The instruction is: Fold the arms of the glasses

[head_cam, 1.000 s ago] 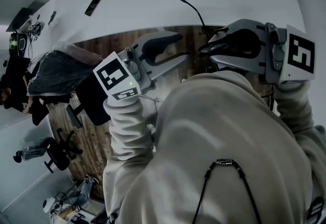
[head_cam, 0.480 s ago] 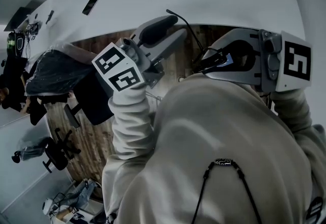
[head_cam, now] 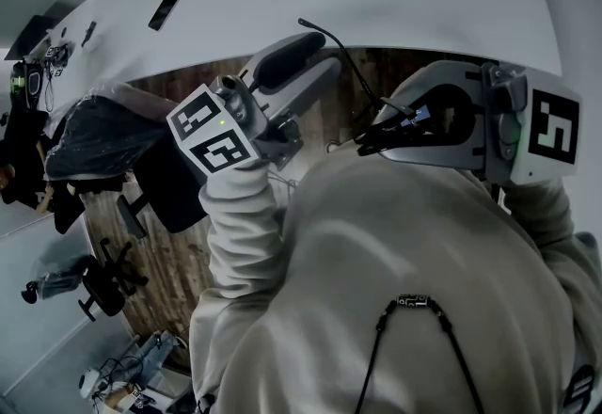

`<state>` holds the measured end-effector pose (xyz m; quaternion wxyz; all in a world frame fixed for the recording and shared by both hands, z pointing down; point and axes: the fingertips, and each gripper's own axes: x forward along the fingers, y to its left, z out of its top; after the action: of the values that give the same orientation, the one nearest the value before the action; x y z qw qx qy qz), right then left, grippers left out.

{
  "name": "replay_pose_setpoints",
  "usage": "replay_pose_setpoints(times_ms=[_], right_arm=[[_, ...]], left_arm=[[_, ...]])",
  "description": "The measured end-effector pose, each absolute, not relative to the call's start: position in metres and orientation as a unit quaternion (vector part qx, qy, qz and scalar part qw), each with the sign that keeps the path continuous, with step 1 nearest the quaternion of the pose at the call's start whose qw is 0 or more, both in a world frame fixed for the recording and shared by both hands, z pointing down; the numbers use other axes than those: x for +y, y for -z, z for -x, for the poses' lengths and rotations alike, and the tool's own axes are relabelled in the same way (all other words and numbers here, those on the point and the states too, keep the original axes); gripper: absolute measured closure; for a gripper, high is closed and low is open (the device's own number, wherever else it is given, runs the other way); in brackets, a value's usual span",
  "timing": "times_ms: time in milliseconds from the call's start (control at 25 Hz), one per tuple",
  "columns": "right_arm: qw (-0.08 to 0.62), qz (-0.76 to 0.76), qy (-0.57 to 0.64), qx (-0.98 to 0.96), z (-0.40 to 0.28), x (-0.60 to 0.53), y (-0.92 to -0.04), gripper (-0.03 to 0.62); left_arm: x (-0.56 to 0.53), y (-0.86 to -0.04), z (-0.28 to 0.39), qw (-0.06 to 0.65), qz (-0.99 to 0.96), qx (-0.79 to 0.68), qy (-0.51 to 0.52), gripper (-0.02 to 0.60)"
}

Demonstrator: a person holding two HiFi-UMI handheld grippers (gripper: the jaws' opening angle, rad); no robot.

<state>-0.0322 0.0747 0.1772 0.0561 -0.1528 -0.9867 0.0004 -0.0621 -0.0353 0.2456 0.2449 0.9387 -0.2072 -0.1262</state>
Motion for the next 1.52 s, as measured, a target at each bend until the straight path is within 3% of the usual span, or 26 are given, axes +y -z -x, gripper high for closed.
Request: replay_pose_setpoints(times_ms=[120, 280, 520, 1520], right_arm=[[0.058, 0.172, 0.003, -0.983, 0.032, 0.084, -0.178, 0.534], [0.061, 0.19, 0.004, -0.98, 0.028, 0.09, -0.177, 0.534], [0.066, 0.189, -0.005, -0.98, 0.025, 0.083, -0.181, 0.534], [0.106, 0.2, -0.065, -0.972, 0.03, 0.083, -0.204, 0.534]], left_arm=[[-0.037, -0.243, 0.064, 0.227, -0.94, -0.223, 0.12, 0.428], [-0.036, -0.236, 0.066, 0.207, -0.943, -0.23, 0.121, 0.516], [-0.035, -0.224, 0.068, 0.19, -0.946, -0.225, 0.138, 0.554], [0.005, -0.194, 0.042, 0.085, -0.979, -0.157, 0.094, 0.565]])
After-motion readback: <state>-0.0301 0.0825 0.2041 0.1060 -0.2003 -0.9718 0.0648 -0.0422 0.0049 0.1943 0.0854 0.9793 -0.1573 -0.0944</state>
